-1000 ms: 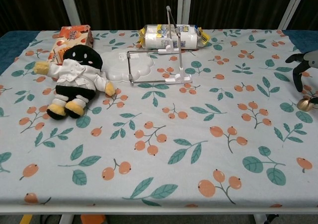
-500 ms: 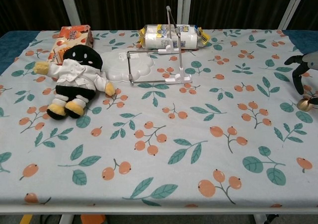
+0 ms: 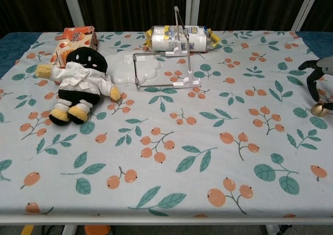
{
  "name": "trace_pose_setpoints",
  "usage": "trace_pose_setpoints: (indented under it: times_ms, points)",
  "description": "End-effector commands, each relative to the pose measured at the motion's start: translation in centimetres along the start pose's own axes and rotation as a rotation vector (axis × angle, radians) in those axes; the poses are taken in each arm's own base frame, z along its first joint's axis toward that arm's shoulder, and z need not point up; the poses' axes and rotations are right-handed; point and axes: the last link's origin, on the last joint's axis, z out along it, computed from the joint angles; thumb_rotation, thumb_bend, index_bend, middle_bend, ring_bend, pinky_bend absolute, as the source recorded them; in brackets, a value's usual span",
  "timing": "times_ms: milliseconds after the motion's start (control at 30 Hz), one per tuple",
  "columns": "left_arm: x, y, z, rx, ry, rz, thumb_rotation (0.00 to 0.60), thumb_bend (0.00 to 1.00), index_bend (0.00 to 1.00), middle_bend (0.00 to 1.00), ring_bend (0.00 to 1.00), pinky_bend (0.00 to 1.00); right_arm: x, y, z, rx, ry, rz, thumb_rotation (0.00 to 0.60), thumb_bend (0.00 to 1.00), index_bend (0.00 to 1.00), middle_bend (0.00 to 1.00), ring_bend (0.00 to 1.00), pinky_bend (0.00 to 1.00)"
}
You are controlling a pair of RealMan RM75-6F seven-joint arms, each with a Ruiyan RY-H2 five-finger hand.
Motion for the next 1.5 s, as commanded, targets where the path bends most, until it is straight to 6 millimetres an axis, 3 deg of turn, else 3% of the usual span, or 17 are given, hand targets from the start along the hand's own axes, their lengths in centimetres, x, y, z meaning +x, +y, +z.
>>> trace_pose_setpoints:
  times_ms: [33, 1000, 1500]
  points:
    - [-0.02, -0.02, -0.01, 0.001, -0.002, 0.000, 0.600, 0.06, 0.08, 0.04, 0.00, 0.02, -0.02, 0.03, -0.02, -0.001, -0.002, 0.000, 0.600, 0.26, 0.51, 0.04, 0.00, 0.00]
    - [-0.21, -0.07, -0.13, 0.003, -0.007, -0.003, 0.600, 0.06, 0.08, 0.04, 0.00, 0.02, -0.13, 0.08, -0.09, -0.011, -0.009, 0.009, 0.600, 0.30, 0.58, 0.08, 0.00, 0.00]
    - [-0.24, -0.13, -0.24, 0.005, -0.008, -0.008, 0.600, 0.06, 0.08, 0.04, 0.00, 0.02, 0.10, 0.19, -0.40, -0.021, -0.001, 0.025, 0.600, 0.40, 0.63, 0.11, 0.00, 0.00]
